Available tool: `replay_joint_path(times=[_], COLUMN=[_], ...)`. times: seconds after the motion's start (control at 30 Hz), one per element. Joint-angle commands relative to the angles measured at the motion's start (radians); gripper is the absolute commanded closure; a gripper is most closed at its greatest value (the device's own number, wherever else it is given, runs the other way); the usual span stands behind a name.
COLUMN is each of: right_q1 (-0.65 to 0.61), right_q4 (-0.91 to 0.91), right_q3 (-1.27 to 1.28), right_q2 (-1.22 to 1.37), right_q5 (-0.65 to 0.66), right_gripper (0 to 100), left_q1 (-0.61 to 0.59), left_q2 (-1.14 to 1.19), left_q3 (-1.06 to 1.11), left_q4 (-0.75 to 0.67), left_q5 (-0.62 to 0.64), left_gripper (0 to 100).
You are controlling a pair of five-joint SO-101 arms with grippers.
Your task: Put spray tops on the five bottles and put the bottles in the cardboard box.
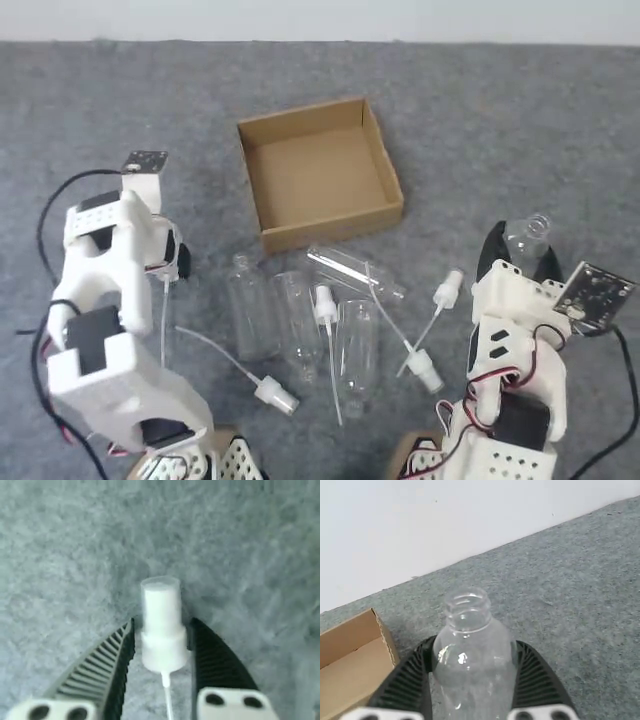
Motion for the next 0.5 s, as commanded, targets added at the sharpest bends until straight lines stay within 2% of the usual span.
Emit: replay_joint_path(times=[0.0,0.1,0.27,0.47], right_q1=[-0.012,-0.012,-0.012,-0.012], right_q4=[0.001,0.001,0.001,0.004], right_q3=[-0.014,-0.014,-0.014,-0.012], right_q2=[-0.004,-0.004,-0.004,-0.004], right_q5=[0.021,0.021,0.021,0.021], right_gripper=[98.9,98.9,98.9,99.0], left_q1=[0.003,0.032,0.100,0.114], left_q2=[0.003,0.003,-0.021,-0.224], left_q3=[-0.061,-0.058,-0.090,-0.076], left_q4=[0.002,0.006,0.112,0.184], left_q5=[-0.005,-0.006,0.000,0.034], left_gripper=[93,97,99,99])
